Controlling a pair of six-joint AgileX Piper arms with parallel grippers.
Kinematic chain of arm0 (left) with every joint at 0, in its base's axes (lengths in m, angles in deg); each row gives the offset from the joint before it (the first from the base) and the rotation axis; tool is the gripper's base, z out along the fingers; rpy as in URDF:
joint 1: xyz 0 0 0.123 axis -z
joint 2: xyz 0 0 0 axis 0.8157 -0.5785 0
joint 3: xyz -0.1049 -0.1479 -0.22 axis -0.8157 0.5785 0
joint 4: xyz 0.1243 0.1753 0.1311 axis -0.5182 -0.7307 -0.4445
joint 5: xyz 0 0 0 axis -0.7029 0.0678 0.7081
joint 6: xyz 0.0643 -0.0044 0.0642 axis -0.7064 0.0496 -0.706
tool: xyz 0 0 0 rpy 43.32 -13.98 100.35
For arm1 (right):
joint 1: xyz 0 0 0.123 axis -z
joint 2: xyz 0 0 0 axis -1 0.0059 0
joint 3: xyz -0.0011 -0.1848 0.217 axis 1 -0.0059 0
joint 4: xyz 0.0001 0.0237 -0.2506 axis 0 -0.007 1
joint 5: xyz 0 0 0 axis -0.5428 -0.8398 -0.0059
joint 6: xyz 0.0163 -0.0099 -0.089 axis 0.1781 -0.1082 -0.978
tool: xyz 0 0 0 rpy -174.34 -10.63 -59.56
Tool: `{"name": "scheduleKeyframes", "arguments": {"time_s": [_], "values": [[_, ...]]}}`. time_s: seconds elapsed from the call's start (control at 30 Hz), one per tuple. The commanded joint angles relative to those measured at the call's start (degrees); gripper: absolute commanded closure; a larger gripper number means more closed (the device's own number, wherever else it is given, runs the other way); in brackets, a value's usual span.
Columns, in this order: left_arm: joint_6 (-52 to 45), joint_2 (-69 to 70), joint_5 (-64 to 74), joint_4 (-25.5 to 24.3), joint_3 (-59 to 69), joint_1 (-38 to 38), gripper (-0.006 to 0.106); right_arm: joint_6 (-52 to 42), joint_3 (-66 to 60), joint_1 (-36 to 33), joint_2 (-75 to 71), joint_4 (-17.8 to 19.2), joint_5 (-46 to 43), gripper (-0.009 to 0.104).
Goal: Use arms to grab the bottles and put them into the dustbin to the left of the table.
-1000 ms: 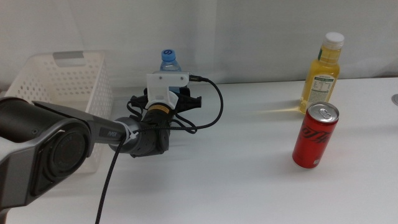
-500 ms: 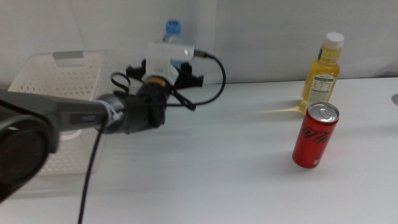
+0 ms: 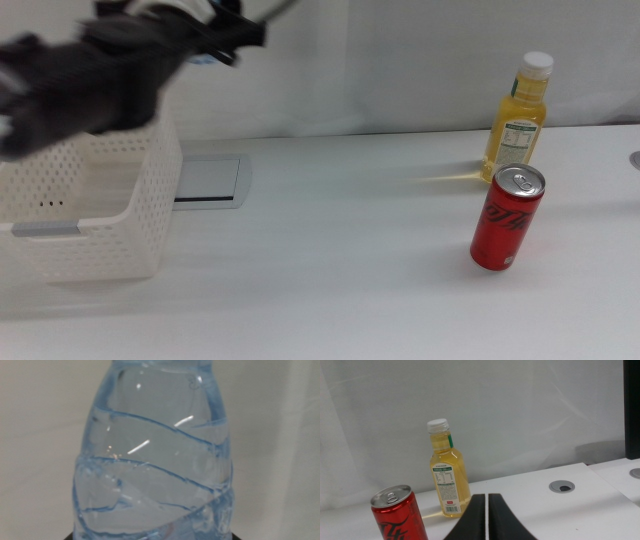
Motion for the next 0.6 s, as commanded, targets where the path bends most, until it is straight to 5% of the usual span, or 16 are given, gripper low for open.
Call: {"name": "scheduleKeyframes", "arguments": {"time_s": [0.0, 0.17, 0.57], "values": [[-9.73, 3.32, 1.72, 9.39, -0.49, -2.67, 0.103, 0.0, -0.27, 0.25, -0.17, -0.04, 0.13, 0.098], [-27.81, 6.16, 3.31, 23.14, -0.24, -8.47, 0.103, 0.0, -0.27, 0.25, -0.17, -0.04, 0.13, 0.098], [-31.57, 6.79, -0.16, 23.14, 0.87, -12.26, 0.103, 0.0, -0.27, 0.25, -0.17, -0.04, 0.13, 0.098]]}}
